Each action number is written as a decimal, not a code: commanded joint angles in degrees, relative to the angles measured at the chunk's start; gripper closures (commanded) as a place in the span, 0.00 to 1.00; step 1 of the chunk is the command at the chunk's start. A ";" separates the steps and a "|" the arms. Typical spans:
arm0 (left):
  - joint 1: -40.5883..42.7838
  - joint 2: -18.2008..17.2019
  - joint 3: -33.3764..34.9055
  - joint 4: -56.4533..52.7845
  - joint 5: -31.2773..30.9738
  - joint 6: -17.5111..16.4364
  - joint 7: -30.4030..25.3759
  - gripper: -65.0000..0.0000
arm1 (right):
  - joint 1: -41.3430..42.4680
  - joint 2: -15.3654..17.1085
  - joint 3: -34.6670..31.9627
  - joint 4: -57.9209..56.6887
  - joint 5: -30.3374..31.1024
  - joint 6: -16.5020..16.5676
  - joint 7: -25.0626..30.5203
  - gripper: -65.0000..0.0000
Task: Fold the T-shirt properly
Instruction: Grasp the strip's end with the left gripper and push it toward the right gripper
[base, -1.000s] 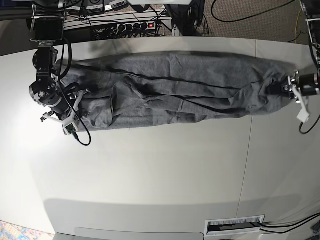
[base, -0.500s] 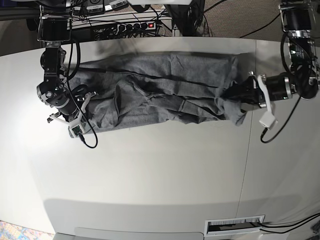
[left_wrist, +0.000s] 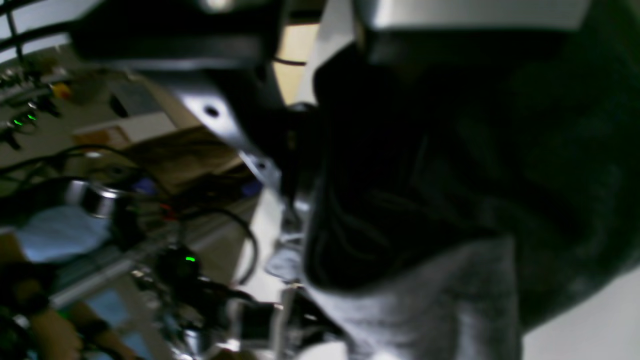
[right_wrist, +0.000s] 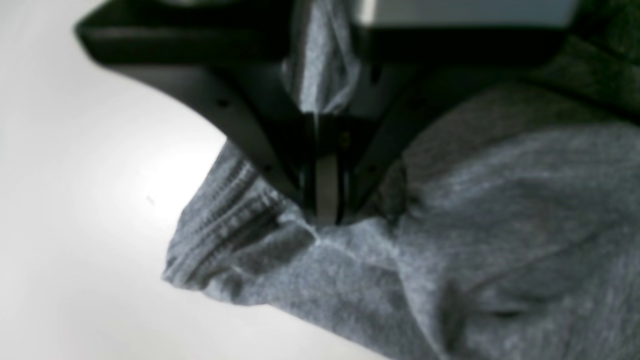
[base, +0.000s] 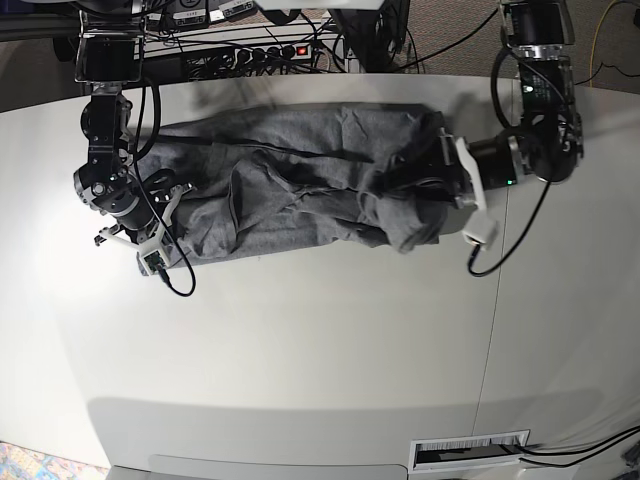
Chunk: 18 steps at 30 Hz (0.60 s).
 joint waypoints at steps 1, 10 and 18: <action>-0.79 0.52 0.94 0.94 -2.02 -0.84 -1.03 1.00 | 0.66 0.66 0.11 0.63 0.15 0.37 -0.09 1.00; -1.84 3.39 7.98 0.94 3.74 -0.84 -6.60 1.00 | 0.63 0.68 0.13 0.63 0.13 0.37 -0.35 1.00; -2.69 3.37 8.90 0.87 8.39 -0.84 -7.23 0.78 | 0.66 0.68 0.13 0.63 0.15 0.37 -0.28 1.00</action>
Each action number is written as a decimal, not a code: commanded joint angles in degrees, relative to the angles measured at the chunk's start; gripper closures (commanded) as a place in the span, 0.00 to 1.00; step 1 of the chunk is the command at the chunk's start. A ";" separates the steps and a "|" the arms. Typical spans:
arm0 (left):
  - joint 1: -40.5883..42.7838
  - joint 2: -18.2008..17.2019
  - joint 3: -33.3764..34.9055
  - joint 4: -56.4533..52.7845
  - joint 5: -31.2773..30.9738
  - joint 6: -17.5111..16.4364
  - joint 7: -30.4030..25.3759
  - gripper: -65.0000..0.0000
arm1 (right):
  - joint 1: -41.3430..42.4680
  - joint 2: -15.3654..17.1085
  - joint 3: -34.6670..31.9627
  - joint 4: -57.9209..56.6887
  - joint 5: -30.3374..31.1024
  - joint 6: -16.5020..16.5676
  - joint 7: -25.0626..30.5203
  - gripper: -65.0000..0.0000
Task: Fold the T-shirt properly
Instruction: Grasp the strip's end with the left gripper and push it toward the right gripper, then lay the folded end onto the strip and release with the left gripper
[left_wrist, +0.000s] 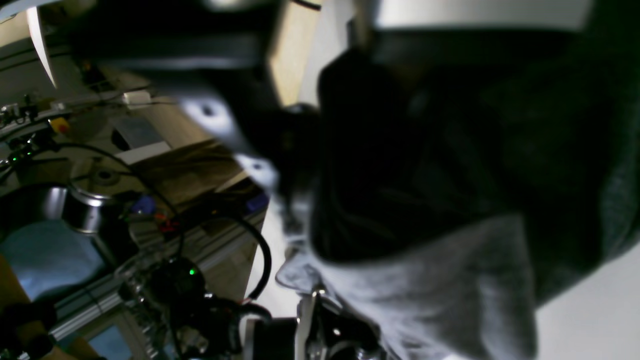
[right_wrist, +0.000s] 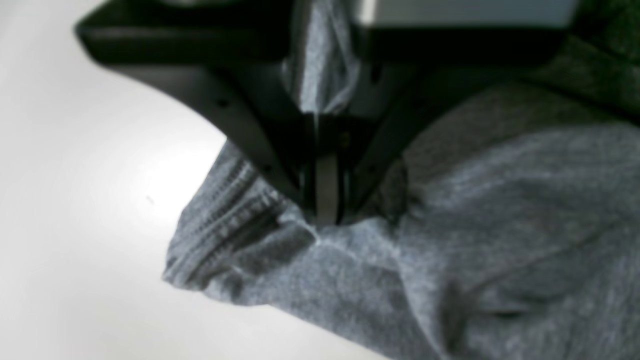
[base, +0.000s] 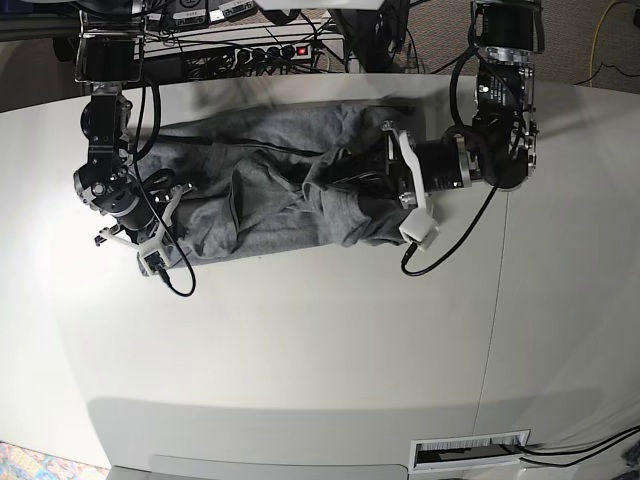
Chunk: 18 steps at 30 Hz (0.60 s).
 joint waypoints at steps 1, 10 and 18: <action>-0.79 -0.02 -0.07 0.90 -1.57 -0.49 -0.50 0.70 | 0.66 0.66 0.13 0.63 0.13 0.37 -0.22 1.00; -0.81 -1.14 -0.11 0.90 -3.34 -0.49 1.68 0.67 | 0.66 0.68 0.13 0.63 0.11 0.37 -0.04 1.00; -0.79 -7.19 -0.11 0.90 2.82 -0.49 1.36 1.00 | 0.66 0.68 0.13 0.63 0.13 0.37 0.33 1.00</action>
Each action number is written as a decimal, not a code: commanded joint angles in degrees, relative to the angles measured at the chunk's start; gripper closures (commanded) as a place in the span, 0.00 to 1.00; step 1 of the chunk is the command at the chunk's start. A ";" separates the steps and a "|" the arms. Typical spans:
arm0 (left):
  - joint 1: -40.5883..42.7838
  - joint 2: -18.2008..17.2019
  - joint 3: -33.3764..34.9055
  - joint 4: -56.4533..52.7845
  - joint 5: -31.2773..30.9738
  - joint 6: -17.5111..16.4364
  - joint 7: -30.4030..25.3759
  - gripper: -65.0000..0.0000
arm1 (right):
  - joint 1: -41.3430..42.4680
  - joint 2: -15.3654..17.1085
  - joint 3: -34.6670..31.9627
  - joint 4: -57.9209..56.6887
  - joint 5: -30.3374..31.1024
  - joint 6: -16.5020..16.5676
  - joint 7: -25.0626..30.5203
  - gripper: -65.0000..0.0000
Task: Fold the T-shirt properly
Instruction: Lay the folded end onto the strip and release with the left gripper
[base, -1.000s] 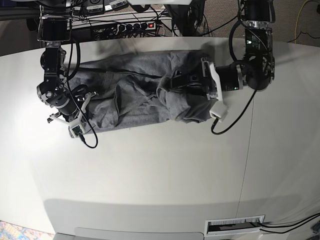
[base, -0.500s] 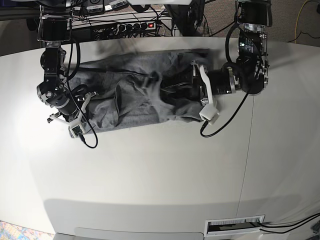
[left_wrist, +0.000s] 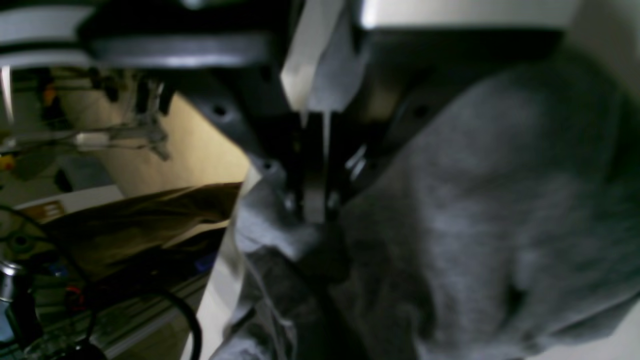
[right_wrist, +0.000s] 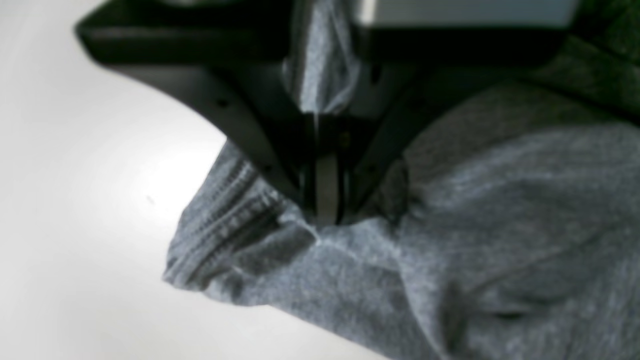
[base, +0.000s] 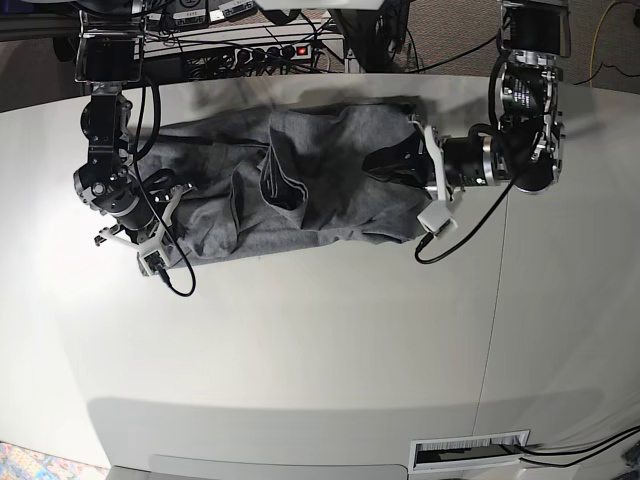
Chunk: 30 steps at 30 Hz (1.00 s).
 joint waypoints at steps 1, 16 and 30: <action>-0.79 -0.28 -0.11 0.92 -2.54 -0.47 -2.21 1.00 | 0.66 0.68 0.13 0.63 0.13 0.37 0.39 1.00; -1.81 8.35 5.22 0.92 -6.45 -0.47 -4.42 1.00 | 0.66 0.66 0.13 0.63 0.22 0.35 -0.07 1.00; -2.23 5.97 16.39 -0.04 47.76 6.25 -33.77 1.00 | 0.63 0.68 0.13 0.66 0.35 0.35 -2.93 1.00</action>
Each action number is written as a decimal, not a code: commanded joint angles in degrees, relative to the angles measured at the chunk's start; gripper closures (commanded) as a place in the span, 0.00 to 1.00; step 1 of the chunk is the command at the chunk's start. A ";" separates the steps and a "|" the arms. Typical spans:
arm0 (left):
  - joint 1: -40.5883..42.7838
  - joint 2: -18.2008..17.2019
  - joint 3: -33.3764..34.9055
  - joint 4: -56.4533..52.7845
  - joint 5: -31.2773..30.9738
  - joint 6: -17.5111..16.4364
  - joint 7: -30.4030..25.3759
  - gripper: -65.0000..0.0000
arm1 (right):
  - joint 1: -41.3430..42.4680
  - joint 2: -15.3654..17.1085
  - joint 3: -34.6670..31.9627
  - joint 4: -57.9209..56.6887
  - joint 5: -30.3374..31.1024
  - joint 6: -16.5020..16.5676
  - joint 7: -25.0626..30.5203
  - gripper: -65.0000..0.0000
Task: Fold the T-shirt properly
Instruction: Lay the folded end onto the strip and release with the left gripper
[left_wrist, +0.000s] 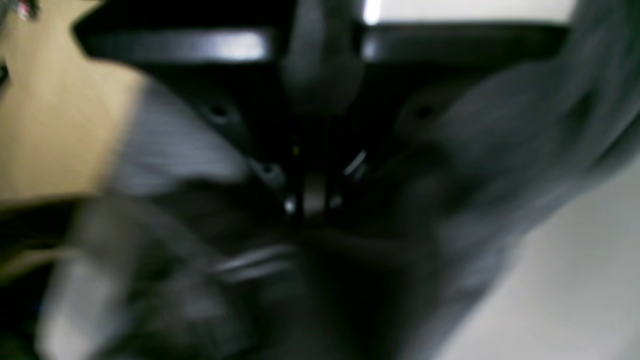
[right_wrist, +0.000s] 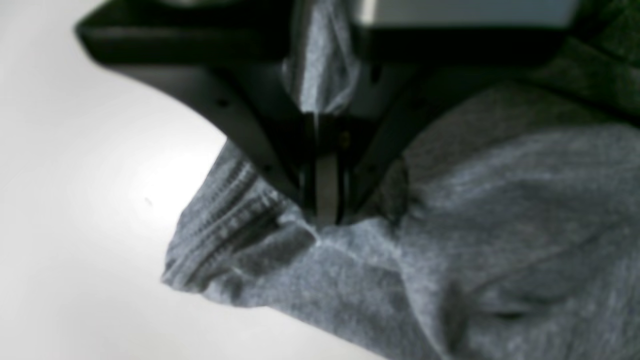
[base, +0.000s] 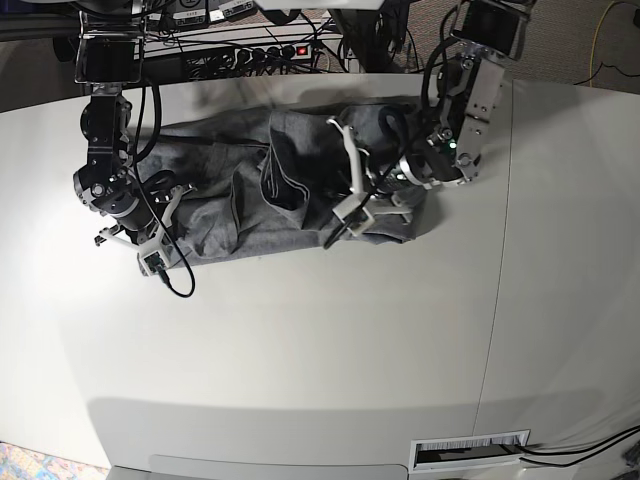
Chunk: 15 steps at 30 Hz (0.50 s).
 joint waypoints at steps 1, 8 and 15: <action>-0.90 -1.05 -0.17 0.39 0.81 0.66 -1.46 1.00 | 0.57 0.68 0.13 0.59 -0.24 0.35 -1.49 1.00; -0.87 -7.78 -0.17 -2.99 3.48 4.85 -2.56 1.00 | 0.57 0.66 0.13 0.63 2.73 0.37 -1.79 1.00; -0.87 -12.37 -0.17 -9.07 8.57 7.34 -8.55 1.00 | 0.57 0.68 0.13 0.74 4.22 0.37 -2.93 1.00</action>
